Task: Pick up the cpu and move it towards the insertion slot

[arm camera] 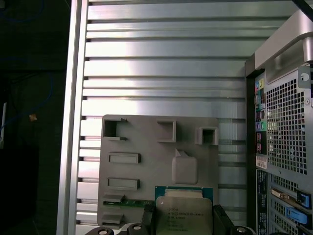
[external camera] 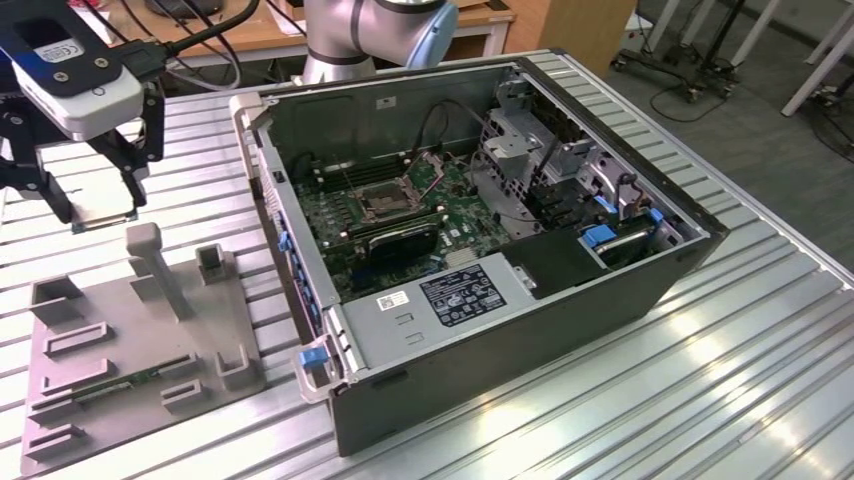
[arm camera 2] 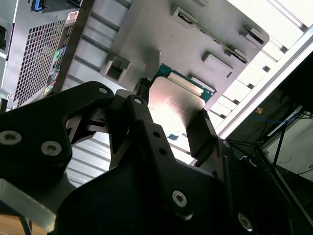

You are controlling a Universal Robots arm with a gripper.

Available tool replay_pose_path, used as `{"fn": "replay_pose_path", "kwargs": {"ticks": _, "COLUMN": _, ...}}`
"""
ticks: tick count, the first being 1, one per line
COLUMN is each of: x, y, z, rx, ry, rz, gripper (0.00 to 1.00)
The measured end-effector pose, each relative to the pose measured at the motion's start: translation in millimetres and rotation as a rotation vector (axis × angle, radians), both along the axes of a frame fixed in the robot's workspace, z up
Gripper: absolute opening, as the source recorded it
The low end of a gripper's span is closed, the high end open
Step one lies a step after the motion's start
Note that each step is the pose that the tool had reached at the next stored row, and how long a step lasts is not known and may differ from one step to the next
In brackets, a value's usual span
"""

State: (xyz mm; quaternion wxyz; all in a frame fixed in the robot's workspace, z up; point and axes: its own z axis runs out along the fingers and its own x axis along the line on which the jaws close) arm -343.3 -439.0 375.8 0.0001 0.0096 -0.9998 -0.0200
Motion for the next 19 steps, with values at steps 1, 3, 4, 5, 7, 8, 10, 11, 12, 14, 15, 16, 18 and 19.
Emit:
{"fn": "replay_pose_path", "kwargs": {"ticks": 1, "x": 0.0, "y": 0.0, "z": 0.0, "rx": 0.0, "ry": 0.0001, "rz": 0.0, "gripper": 0.55}}
{"fn": "replay_pose_path", "kwargs": {"ticks": 3, "x": 0.0, "y": 0.0, "z": 0.4, "rx": 0.0, "ry": 0.0, "rz": 0.0, "gripper": 0.55}}
{"fn": "replay_pose_path", "kwargs": {"ticks": 4, "x": 0.0, "y": 0.0, "z": 1.0, "rx": -0.0001, "ry": 0.0001, "rz": 0.0, "gripper": 0.55}}
{"fn": "replay_pose_path", "kwargs": {"ticks": 5, "x": 0.0, "y": 0.0, "z": 1.7, "rx": -0.0001, "ry": 0.0002, "rz": 0.0, "gripper": 0.55}}
{"fn": "replay_pose_path", "kwargs": {"ticks": 7, "x": 0.0, "y": 0.0, "z": 3.3, "rx": -0.0001, "ry": 0.0001, "rz": 0.0, "gripper": 0.55}}
{"fn": "replay_pose_path", "kwargs": {"ticks": 8, "x": 0.0, "y": 0.0, "z": 4.2, "rx": 0.0001, "ry": 0.0, "rz": 0.0, "gripper": 0.55}}
{"fn": "replay_pose_path", "kwargs": {"ticks": 10, "x": 0.0, "y": 0.0, "z": 6.2, "rx": 0.0, "ry": 0.0001, "rz": 0.0, "gripper": 0.55}}
{"fn": "replay_pose_path", "kwargs": {"ticks": 11, "x": 0.0, "y": 0.0, "z": 7.0, "rx": 0.0, "ry": 0.0, "rz": 0.0, "gripper": 0.55}}
{"fn": "replay_pose_path", "kwargs": {"ticks": 12, "x": 0.0, "y": 0.0, "z": 7.1, "rx": 0.0001, "ry": -0.0001, "rz": 0.0, "gripper": 0.55}}
{"fn": "replay_pose_path", "kwargs": {"ticks": 14, "x": 0.0, "y": 0.0, "z": 7.2, "rx": 0.0002, "ry": -0.0002, "rz": 0.0, "gripper": 0.55}}
{"fn": "replay_pose_path", "kwargs": {"ticks": 15, "x": 0.0, "y": 0.0, "z": 7.3, "rx": 0.0001, "ry": -0.0001, "rz": 0.0, "gripper": 0.55}}
{"fn": "replay_pose_path", "kwargs": {"ticks": 16, "x": 0.0, "y": 0.0, "z": 7.4, "rx": 0.0, "ry": 0.0, "rz": 0.0, "gripper": 0.55}}
{"fn": "replay_pose_path", "kwargs": {"ticks": 18, "x": 0.0, "y": 0.0, "z": 7.5, "rx": 0.0, "ry": 0.0, "rz": 0.0, "gripper": 0.55}}
{"fn": "replay_pose_path", "kwargs": {"ticks": 19, "x": 0.4, "y": 0.0, "z": 7.6, "rx": -0.0001, "ry": 0.0002, "rz": 0.0, "gripper": 0.55}}
